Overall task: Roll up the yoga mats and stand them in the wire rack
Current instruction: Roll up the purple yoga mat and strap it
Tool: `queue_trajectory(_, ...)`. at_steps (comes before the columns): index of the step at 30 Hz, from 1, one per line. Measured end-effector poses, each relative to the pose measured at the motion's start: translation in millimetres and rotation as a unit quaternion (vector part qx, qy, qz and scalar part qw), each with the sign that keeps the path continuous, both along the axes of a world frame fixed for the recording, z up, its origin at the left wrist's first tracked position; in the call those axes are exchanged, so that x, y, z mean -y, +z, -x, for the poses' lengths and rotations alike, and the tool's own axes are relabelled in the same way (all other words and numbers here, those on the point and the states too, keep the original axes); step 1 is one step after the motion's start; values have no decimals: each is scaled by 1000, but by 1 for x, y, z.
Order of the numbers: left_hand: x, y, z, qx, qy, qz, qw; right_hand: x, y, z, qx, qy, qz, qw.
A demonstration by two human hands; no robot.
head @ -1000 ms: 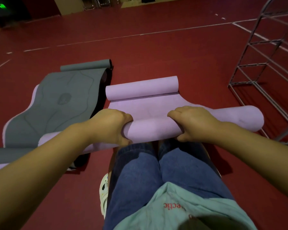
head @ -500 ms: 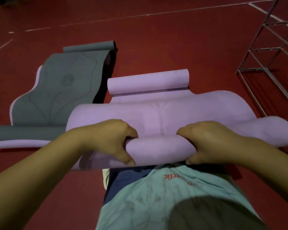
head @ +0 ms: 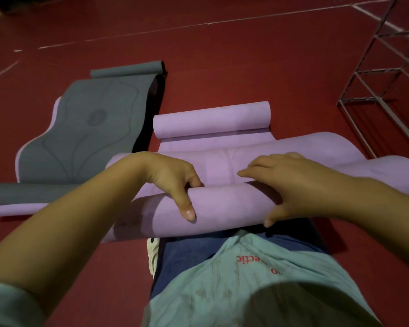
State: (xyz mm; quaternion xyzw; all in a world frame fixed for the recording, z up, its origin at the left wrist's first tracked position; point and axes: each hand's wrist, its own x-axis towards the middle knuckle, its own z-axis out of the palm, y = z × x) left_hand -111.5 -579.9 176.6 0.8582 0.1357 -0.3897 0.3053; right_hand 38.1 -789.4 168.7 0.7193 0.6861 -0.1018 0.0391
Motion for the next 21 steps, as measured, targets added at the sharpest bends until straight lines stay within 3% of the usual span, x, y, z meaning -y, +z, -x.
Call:
queue_trajectory(2,-2,-3,-3,-11,0,0,1000,3,-3,10,-25,1,-53,998)
queue_trajectory(8,-2,1,1,-22,-5,-46,999,-1,-7,9,-59,-17,-44,997)
queue_trajectory(13,12,7,25,160,-43,-161,973,-6,-6,4,-59,-22,-35,997)
queue_trajectory(17,45,6,50,329,-29,-244,912,-10,-4,-3,-108,-42,-34,993)
queue_trajectory(21,61,-12,47,331,-48,-342,878,-20,1,-9,-149,-54,-4,987)
